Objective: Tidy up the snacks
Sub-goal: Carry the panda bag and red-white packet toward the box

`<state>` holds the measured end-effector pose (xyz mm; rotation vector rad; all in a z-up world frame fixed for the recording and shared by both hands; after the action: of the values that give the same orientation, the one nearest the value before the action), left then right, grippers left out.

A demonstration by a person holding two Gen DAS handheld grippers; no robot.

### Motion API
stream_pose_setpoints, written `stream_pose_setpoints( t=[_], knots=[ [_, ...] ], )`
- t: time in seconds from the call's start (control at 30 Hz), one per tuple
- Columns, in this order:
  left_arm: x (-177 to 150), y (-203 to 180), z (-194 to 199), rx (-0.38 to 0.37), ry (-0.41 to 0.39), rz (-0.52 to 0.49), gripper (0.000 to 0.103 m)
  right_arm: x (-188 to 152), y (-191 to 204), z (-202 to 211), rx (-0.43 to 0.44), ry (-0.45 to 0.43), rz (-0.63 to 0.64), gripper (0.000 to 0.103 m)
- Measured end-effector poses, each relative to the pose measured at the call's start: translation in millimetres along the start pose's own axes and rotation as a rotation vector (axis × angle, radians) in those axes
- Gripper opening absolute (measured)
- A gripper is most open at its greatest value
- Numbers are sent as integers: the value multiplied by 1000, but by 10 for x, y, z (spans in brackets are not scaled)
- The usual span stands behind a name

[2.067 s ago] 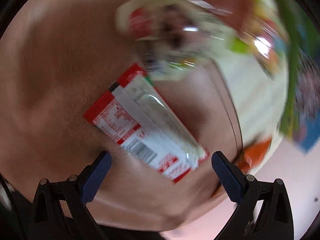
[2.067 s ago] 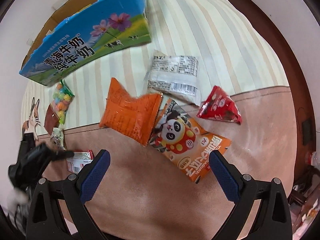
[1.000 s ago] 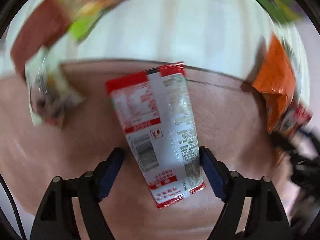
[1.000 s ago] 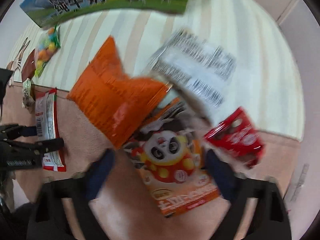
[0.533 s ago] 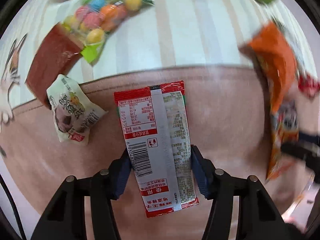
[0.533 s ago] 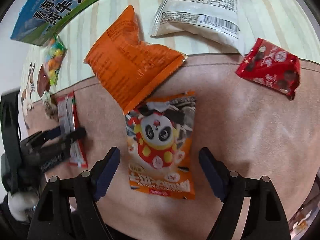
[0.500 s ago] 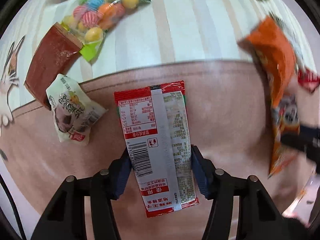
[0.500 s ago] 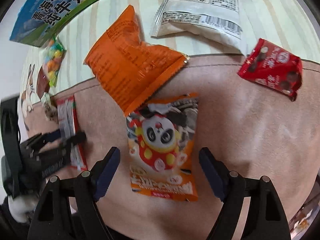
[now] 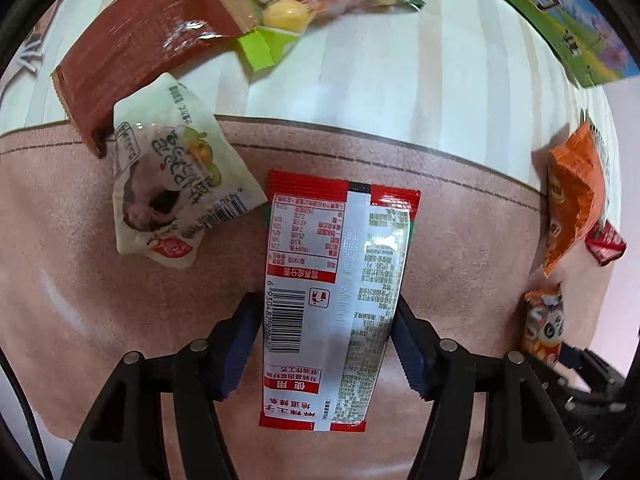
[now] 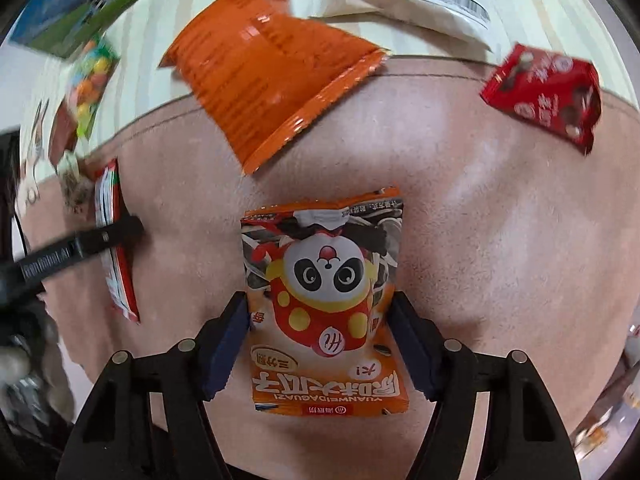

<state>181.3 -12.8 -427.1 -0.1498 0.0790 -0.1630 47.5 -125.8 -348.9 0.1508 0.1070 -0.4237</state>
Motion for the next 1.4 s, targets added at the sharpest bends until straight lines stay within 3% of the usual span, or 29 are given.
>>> stream_pose_setpoints(
  t=[0.1,0.33,0.5,0.67,0.9,1.03,1.2,1.3,1.4],
  knots=[
    [16,-310,-10,42,-7,-6,56,76,-177,32,8,21,-42,74],
    [-128,-540,172,71,-21,-4,48,103,-100,-23,-29,-11,-11,71],
    [-215,-589,300,24,-1,2,48,60,-91,121,-18,-32,-20,62],
    [-313,-664,550,-49,-10,-1,48,-14,-59,336,56,-17,-40,58],
    [-219,-933,1224,-101,-128,-32,48,-50,104,853,173,-53,-22,57],
    [-8,-1058,1718,-171,-215,-58,48,-115,298,1263,259,-114,23,57],
    [455,-1073,2400,-224,-320,-109,48,232,653,2053,362,-236,104,57],
    [825,-908,2800,-192,-371,-142,48,493,985,2356,375,-330,141,57],
    [1263,-734,3006,-111,-404,-161,48,844,1257,2540,362,-408,155,57]
  ],
)
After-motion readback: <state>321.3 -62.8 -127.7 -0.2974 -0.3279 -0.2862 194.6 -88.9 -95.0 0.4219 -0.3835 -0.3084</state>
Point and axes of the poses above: each gripper's, at about its wrist camera, not at the fingertips, and z roughly against the way its jaws point, y to its left, x to its top, the point moved 3 cm from there along -z, roughly the way its jaws point, and after that the axes turned 12 degrees about -z, right-handed, at the moved point
